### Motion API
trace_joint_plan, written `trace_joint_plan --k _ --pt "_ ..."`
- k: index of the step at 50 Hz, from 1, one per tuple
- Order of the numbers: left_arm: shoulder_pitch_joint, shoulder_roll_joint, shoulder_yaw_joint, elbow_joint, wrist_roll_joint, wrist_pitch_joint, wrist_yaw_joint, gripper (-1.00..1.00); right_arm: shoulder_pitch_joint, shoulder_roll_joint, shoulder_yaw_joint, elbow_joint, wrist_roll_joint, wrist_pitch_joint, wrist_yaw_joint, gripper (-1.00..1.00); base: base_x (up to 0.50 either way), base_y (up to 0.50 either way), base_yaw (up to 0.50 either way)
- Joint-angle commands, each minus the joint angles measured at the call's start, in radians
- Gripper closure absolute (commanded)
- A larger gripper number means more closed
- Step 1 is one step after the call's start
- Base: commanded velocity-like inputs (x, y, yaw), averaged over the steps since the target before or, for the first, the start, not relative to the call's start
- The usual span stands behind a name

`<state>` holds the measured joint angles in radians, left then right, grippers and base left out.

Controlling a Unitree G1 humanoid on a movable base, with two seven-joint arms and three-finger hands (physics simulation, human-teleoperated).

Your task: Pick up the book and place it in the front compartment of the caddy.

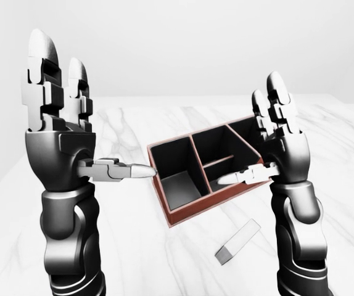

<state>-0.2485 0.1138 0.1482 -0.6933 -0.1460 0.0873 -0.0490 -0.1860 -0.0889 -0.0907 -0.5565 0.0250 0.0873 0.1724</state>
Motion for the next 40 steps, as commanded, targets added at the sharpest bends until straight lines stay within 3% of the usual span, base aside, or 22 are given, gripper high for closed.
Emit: trace_joint_plan --k 1,20,40 --pt "0.003 0.001 0.002 0.0 -0.001 0.0 -0.001 -1.0 0.002 0.0 0.005 0.001 -0.02 0.0 0.004 -1.0 0.0 0.0 0.0" --pt "0.002 0.002 0.004 0.009 -0.002 0.0 0.0 -1.0 0.007 0.005 0.008 -0.004 -0.029 0.0 0.015 -1.0 0.0 -0.1 0.0" --pt "0.007 0.003 0.01 0.009 -0.002 0.0 -0.002 -1.0 0.048 0.005 0.044 -0.086 -0.151 0.0 0.09 -1.0 0.0 0.0 0.0"
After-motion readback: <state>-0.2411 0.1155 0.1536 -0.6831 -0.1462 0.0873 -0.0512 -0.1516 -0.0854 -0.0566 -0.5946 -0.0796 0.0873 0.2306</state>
